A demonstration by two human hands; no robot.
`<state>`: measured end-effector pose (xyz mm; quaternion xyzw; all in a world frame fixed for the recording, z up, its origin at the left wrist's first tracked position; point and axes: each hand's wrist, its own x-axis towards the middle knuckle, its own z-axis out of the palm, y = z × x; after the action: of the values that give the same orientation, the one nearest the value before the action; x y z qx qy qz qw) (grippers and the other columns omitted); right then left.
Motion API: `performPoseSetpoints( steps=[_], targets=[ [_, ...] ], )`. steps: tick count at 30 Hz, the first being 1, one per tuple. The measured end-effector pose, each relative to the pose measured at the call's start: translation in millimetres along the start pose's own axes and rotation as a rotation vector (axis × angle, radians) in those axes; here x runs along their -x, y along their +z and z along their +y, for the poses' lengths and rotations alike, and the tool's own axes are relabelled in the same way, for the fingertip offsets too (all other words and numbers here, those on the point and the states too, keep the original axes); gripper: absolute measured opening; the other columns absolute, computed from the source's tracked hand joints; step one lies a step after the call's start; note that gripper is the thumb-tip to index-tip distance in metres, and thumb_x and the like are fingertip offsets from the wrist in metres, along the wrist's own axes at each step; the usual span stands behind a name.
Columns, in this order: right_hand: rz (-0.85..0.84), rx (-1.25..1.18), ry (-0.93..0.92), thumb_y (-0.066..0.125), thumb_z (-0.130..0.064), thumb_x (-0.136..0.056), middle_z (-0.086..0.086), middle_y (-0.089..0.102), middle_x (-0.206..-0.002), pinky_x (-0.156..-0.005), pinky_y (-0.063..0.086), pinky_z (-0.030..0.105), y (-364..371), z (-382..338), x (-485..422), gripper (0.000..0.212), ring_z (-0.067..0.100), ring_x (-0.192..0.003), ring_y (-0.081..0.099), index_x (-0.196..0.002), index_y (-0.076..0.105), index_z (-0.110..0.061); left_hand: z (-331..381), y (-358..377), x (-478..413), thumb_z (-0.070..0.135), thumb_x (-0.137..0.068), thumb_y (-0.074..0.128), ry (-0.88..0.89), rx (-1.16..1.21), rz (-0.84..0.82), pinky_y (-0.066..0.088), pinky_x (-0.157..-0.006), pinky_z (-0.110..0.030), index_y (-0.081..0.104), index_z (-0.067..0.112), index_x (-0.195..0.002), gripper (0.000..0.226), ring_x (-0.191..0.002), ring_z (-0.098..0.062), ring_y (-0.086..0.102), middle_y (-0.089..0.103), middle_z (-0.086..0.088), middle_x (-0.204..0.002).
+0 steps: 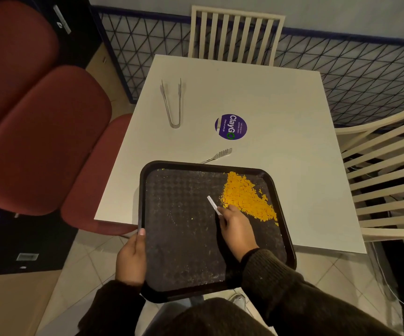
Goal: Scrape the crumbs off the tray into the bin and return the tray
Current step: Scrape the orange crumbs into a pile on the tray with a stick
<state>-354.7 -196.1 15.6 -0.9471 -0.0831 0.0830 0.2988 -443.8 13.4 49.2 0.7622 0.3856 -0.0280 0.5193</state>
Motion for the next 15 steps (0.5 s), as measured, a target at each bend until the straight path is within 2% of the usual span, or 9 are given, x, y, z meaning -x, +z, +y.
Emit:
performPoseSetpoints(
  steps=[4, 9, 13, 15],
  targets=[
    [0.036, 0.015, 0.107, 0.048, -0.008, -0.092, 0.01, 0.06, -0.097, -0.075, 0.048, 0.036, -9, 21, -12, 0.025, 0.026, -0.084, 0.057, -0.112, 0.063, -0.008, -2, 0, 0, 0.039, -0.096, 0.033, -0.014, 0.003, 0.002, 0.041, -0.082, -0.033, 0.061, 0.002, -0.098, 0.047, -0.092, -0.029, 0.058, 0.063, -0.016, -0.092],
    [0.05, -0.004, 0.177, 0.048, -0.007, -0.092, 0.01, 0.061, -0.107, -0.08, 0.045, 0.031, -15, 33, -20, 0.025, 0.024, -0.091, 0.058, -0.113, 0.06, -0.009, 2, 0, 1, 0.038, -0.096, 0.033, -0.015, 0.012, 0.007, 0.04, -0.082, -0.032, 0.061, 0.002, -0.101, 0.046, -0.091, -0.027, 0.056, 0.061, -0.014, -0.091],
    [0.013, -0.058, 0.019, 0.051, -0.012, -0.092, 0.004, 0.06, -0.101, -0.077, 0.04, 0.023, -4, 9, -7, 0.019, 0.018, -0.088, 0.056, -0.108, 0.062, -0.011, 2, 1, -2, 0.039, -0.096, 0.033, -0.045, 0.024, 0.011, 0.042, -0.086, -0.035, 0.061, 0.002, -0.097, 0.046, -0.094, -0.031, 0.058, 0.063, -0.017, -0.092],
    [-0.031, -0.039, -0.08, 0.05, -0.014, -0.092, 0.004, 0.059, -0.096, -0.072, 0.042, 0.027, 8, -3, 0, 0.016, 0.019, -0.085, 0.057, -0.102, 0.062, -0.012, 3, 0, -3, 0.04, -0.096, 0.033, -0.049, 0.018, 0.005, 0.042, -0.087, -0.036, 0.061, 0.003, -0.098, 0.047, -0.094, -0.031, 0.058, 0.063, -0.017, -0.094]
  ],
)
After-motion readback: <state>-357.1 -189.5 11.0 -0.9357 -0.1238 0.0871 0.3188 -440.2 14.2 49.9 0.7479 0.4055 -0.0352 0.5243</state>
